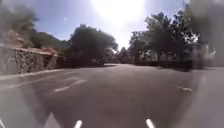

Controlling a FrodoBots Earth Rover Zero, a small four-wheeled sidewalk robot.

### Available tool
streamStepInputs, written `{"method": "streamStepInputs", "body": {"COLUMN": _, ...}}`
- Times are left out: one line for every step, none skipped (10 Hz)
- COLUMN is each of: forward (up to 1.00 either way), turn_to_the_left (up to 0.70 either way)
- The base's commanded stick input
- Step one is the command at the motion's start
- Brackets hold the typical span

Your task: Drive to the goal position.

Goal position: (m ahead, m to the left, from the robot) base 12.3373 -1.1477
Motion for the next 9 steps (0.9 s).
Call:
{"method": "streamStepInputs", "body": {"forward": 0.85, "turn_to_the_left": 0.00}}
{"method": "streamStepInputs", "body": {"forward": 0.85, "turn_to_the_left": 0.00}}
{"method": "streamStepInputs", "body": {"forward": 0.85, "turn_to_the_left": 0.00}}
{"method": "streamStepInputs", "body": {"forward": 0.85, "turn_to_the_left": 0.00}}
{"method": "streamStepInputs", "body": {"forward": 0.85, "turn_to_the_left": 0.00}}
{"method": "streamStepInputs", "body": {"forward": 0.85, "turn_to_the_left": 0.00}}
{"method": "streamStepInputs", "body": {"forward": 0.85, "turn_to_the_left": 0.00}}
{"method": "streamStepInputs", "body": {"forward": 0.85, "turn_to_the_left": 0.00}}
{"method": "streamStepInputs", "body": {"forward": 0.85, "turn_to_the_left": 0.00}}
